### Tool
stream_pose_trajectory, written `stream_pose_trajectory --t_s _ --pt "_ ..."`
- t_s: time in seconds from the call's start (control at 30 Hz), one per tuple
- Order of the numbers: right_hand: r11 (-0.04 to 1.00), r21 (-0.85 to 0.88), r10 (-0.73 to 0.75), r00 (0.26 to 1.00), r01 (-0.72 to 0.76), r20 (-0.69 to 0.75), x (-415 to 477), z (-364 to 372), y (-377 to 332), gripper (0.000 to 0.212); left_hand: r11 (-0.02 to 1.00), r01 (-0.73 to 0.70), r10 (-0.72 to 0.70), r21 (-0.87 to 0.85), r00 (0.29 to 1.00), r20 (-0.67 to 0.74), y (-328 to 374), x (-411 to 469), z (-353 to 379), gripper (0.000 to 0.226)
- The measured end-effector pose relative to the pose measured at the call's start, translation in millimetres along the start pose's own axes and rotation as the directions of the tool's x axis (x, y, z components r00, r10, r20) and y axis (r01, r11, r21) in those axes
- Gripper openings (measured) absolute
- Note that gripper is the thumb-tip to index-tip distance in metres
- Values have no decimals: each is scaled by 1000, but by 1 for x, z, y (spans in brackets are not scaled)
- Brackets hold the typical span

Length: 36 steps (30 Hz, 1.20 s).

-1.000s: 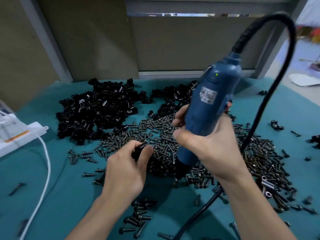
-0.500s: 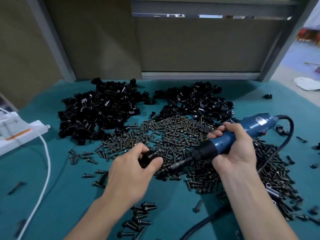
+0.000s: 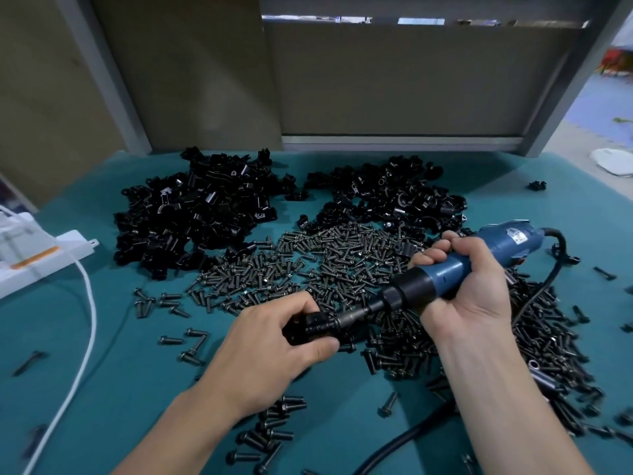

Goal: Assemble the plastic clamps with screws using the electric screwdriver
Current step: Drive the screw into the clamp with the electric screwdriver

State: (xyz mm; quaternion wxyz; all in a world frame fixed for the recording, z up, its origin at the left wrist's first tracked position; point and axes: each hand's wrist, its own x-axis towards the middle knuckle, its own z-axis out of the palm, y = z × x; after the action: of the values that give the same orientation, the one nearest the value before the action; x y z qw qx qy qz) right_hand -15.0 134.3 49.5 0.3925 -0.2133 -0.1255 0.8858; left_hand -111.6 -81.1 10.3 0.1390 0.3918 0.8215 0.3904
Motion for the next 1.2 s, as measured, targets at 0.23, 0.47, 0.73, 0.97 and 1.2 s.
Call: stream_pose_trajectory --t_s 0.23,0.47,0.73,0.97,1.2 --pt "999 44 -30 999 28 33 0 -1 7 11 994 40 -39 -104 999 13 -5 4 0 30" --pt "999 37 -35 996 32 80 -1 -2 14 15 995 60 -58 -81 998 22 -10 5 -1 30" --pt "999 30 -46 994 43 98 -2 -3 17 17 998 62 -62 -29 998 8 -8 3 -3 32" --pt "999 29 -33 991 29 130 -1 -3 16 17 996 60 -58 -61 998 26 -8 2 -3 31" --pt "998 61 3 991 -11 136 -2 -3 12 14 959 88 -75 -270 996 56 0 4 -3 37"
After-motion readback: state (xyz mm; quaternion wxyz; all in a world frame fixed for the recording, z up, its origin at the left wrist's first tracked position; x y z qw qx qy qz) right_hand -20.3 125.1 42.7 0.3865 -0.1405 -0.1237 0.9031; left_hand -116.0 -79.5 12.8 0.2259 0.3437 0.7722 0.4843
